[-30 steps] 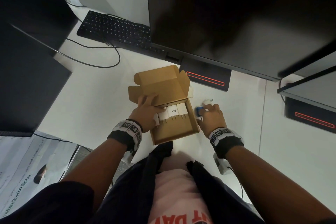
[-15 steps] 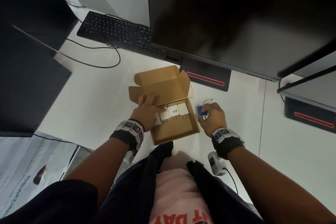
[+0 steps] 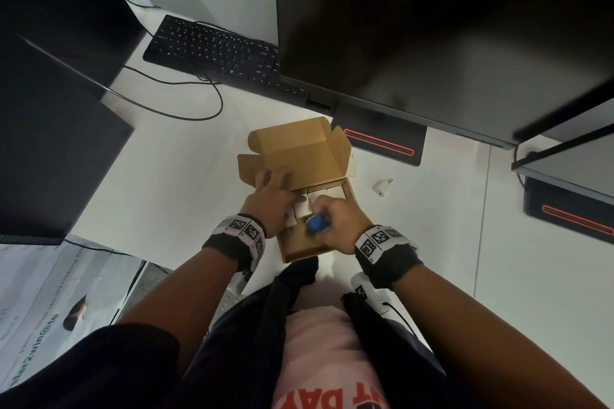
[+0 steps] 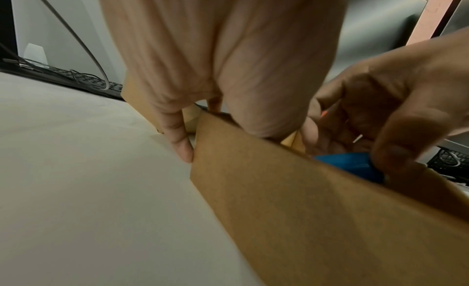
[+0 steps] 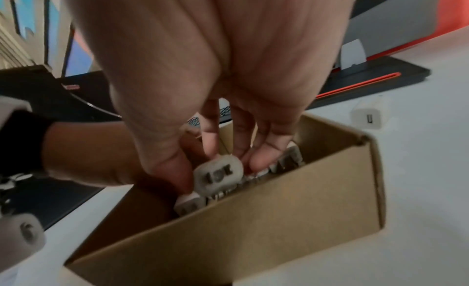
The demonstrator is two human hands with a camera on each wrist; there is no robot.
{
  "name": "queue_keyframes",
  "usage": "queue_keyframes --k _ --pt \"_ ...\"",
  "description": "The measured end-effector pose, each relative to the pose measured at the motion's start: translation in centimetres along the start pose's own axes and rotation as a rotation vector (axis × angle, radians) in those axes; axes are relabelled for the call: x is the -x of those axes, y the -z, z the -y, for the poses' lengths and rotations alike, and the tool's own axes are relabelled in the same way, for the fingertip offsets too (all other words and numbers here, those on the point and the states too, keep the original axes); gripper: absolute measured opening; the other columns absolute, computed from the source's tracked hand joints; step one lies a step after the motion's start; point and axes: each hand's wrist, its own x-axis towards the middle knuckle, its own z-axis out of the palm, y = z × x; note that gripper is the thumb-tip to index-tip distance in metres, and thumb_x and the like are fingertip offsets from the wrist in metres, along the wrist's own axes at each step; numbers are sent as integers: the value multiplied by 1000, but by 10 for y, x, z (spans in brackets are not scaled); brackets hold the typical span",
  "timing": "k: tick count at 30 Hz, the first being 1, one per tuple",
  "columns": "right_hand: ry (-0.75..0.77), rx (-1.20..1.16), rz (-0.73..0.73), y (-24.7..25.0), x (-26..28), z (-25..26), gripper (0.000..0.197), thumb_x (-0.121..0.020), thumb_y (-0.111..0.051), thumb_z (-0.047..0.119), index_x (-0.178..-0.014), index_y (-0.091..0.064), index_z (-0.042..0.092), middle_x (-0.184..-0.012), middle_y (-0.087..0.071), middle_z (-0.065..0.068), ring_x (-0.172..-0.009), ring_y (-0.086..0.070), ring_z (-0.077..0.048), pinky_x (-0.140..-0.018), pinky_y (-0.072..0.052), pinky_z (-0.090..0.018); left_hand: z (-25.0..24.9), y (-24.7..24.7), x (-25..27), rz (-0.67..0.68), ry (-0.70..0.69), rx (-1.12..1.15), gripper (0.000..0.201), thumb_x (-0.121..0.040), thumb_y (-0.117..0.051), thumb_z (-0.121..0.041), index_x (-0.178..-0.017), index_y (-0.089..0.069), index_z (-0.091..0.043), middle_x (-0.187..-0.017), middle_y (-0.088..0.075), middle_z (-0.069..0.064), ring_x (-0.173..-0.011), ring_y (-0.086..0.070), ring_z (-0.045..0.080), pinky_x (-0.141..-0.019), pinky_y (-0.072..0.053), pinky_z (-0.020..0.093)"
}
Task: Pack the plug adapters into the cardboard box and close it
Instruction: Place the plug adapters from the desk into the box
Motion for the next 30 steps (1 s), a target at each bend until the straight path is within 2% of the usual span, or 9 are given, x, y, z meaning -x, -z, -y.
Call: queue_keyframes --k 3,6,13,17,22,24,27,28,30 --pt "-28 49 94 -12 -5 4 36 -69 -83 24 -96 -60 20 -94 -65 -3 -83 -64 -22 -70 -56 -31 0 -2 0 -3 16 -5 48 -79 -64 -8 -117 -66 -37 -155 -15 1 -138 -9 36 -91 -52 51" --pt "-6 104 122 -22 -8 6 41 -66 -83 24 -100 -60 22 -98 -64 -2 -87 -62 -21 -74 -54 -31 1 -3 0 -19 18 19 46 -80 -63 -8 -114 -68 -38 -155 -16 0 -138 -8 35 -89 -52 52" --pt "8 96 59 -32 -12 6 41 -61 -84 23 -99 -69 17 -93 -63 0 -80 -59 -17 -57 -40 -20 0 -2 1 -11 23 23 47 -79 -65 -7 -116 -68 -37 -155 -15 -1 -138 -5 33 -90 -53 50" --pt "-4 102 121 -28 -13 2 26 -66 -80 21 -90 -73 15 -88 -67 0 -78 -61 -16 -55 -40 -17 0 -2 1 -7 19 35 46 -80 -64 -7 -115 -68 -36 -156 -16 0 -139 -6 34 -92 -51 52" --pt "55 19 41 -23 -12 3 31 -68 -81 14 -92 -64 23 -101 -63 -4 -88 -60 -19 -76 -52 -31 -1 -1 2 6 27 30 46 -80 -64 -8 -114 -68 -39 -156 -14 0 -139 -5 35 -94 -49 52" --pt "78 -44 -14 -22 -10 5 31 -70 -80 10 -88 -60 25 -93 -61 -2 -81 -58 -19 -71 -52 -32 -4 2 3 14 30 28 40 -81 -65 -10 -109 -69 -38 -155 -14 0 -139 -6 35 -94 -49 50" --pt "134 -70 -41 -25 -9 5 33 -72 -80 10 -85 -57 30 -81 -56 5 -73 -55 -15 -67 -51 -35 -5 5 4 18 34 45 23 -80 -65 -12 -91 -69 -32 -155 -16 1 -138 -9 35 -89 -53 50" --pt "138 -65 -40 -26 -8 5 33 -73 -81 11 -88 -58 29 -79 -55 7 -72 -53 -12 -66 -50 -32 -4 4 3 17 33 41 20 -81 -65 -14 -90 -69 -31 -154 -17 1 -138 -10 35 -89 -53 50" --pt "149 -31 -36 -27 -7 6 30 -76 -82 12 -98 -64 24 -78 -51 12 -70 -49 -6 -62 -41 -22 -1 1 2 4 20 27 26 -84 -64 -17 -103 -71 -32 -154 -16 1 -137 -10 35 -90 -53 49"
